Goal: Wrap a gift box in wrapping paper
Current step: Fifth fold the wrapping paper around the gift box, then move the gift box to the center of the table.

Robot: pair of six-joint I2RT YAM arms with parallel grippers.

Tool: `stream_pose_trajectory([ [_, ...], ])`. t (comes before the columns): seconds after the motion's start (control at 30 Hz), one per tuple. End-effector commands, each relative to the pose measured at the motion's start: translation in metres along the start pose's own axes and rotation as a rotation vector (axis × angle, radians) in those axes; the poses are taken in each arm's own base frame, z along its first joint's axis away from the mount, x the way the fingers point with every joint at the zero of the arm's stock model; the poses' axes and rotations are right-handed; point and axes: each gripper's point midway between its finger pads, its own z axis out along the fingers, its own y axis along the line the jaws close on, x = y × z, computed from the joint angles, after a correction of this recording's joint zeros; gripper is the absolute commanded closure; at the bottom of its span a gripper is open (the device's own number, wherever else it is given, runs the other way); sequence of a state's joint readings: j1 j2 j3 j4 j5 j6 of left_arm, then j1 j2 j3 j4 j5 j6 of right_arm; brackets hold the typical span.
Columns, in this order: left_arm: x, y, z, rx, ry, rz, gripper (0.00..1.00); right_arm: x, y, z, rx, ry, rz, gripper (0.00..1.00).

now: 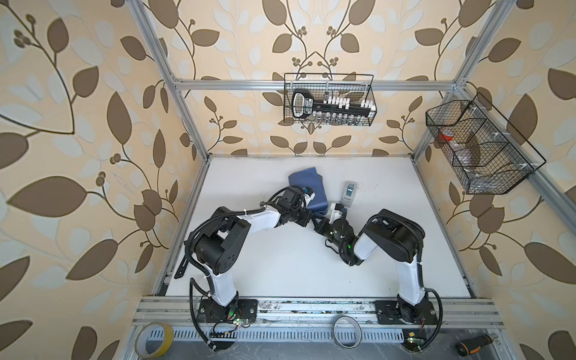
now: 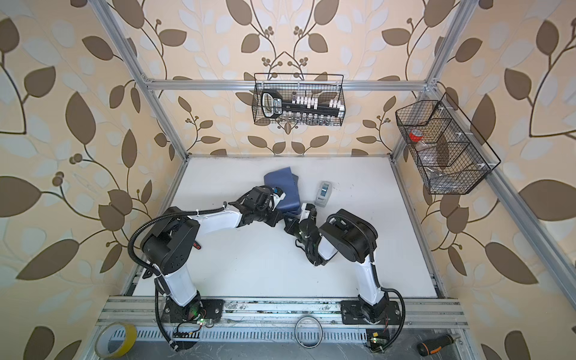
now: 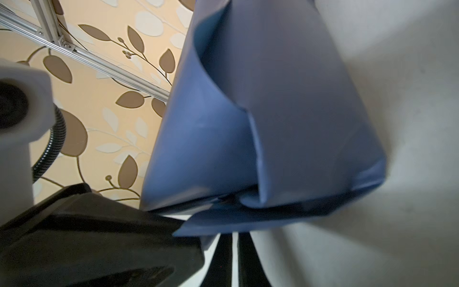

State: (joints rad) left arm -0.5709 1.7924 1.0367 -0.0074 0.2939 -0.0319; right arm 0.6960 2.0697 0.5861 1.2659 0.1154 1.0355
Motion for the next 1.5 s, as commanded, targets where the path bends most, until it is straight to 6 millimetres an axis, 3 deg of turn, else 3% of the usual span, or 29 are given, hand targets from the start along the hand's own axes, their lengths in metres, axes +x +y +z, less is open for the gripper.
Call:
stream_pose_trajectory([
  [0.0,-0.019,-0.005,-0.005,-0.007,-0.028,0.05,0.95,0.002,-0.014,-0.007,0.038,0.005,-0.006,0.9],
  [0.17,-0.023,-0.006,-0.007,-0.01,-0.016,0.086,1.0,-0.006,-0.016,-0.025,0.043,0.011,-0.023,0.86],
  [0.4,-0.022,-0.011,-0.007,0.006,0.002,0.13,1.0,-0.023,-0.028,-0.068,0.105,0.059,-0.095,0.81],
  [0.53,-0.019,-0.015,-0.006,0.016,0.011,0.147,1.0,-0.038,-0.028,-0.074,0.139,0.101,-0.129,0.74],
  [0.83,-0.014,-0.015,-0.006,0.014,0.02,0.158,1.0,-0.084,-0.003,-0.038,0.172,0.138,-0.253,0.47],
  [1.0,-0.014,-0.016,-0.007,0.014,0.017,0.164,1.0,-0.097,0.006,-0.012,0.185,0.151,-0.307,0.31],
  [1.1,-0.014,-0.016,-0.007,0.018,0.013,0.163,1.0,-0.098,0.001,0.005,0.218,0.186,-0.328,0.26],
  [1.3,-0.012,-0.019,-0.006,0.033,0.016,0.165,1.0,-0.092,-0.015,0.029,0.268,0.247,-0.351,0.25],
  [1.47,-0.011,-0.025,-0.008,0.06,0.013,0.168,1.0,-0.079,-0.037,0.021,0.327,0.287,-0.354,0.3],
])
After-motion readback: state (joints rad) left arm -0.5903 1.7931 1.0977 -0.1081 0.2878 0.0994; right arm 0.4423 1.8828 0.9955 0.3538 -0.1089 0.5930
